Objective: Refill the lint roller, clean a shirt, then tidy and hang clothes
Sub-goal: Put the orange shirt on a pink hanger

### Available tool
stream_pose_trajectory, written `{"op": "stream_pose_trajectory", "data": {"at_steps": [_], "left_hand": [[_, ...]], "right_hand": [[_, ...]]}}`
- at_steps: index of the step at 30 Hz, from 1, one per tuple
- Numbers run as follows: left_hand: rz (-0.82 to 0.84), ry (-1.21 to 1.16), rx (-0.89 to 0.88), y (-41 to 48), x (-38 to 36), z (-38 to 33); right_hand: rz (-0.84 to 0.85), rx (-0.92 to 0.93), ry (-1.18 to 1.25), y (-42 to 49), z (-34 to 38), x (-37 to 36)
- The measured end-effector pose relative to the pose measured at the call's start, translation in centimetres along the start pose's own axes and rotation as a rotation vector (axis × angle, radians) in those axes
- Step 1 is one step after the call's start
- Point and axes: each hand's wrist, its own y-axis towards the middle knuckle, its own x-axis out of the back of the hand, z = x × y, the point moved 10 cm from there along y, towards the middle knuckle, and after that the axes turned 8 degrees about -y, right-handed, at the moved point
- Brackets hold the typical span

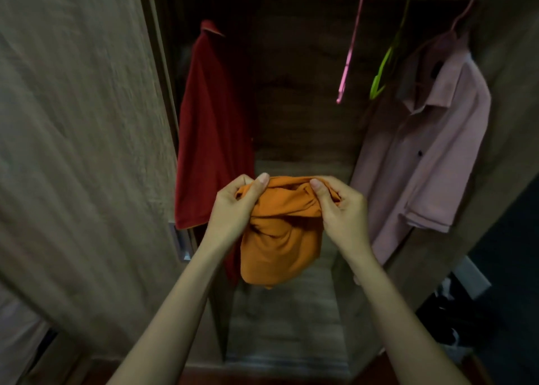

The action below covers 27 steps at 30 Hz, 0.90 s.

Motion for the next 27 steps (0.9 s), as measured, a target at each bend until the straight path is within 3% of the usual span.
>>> {"op": "stream_pose_trajectory", "data": {"at_steps": [5,12,15,19,24,27], "left_hand": [[0.216,0.082,0.029,-0.3,-1.3,0.9],[0.079,-0.04,0.084,0.1,0.2,2.6],[0.102,-0.038,0.112,0.0,0.0,2.7],[0.152,-0.037,0.076,-0.3,-0.7,1.9],[0.093,0.066,-0.044,0.2,0.1,1.3],[0.283,0.107,-0.137,-0.2,-1.5,0.6]], "right_hand": [[-0.026,-0.05,0.079,-0.2,-1.1,0.2],[0.04,-0.156,0.195,-0.6,-2.7,-0.6],[0.031,-0.168,0.189,-0.8,-3.3,-0.4],[-0.069,-0.148,0.128,-0.9,-3.2,0.5],[-0.186,-0.122,0.045,-0.9,-2.7,1.1],[-0.257,-0.162,0.07,-0.8,-3.1,1.5]]}}
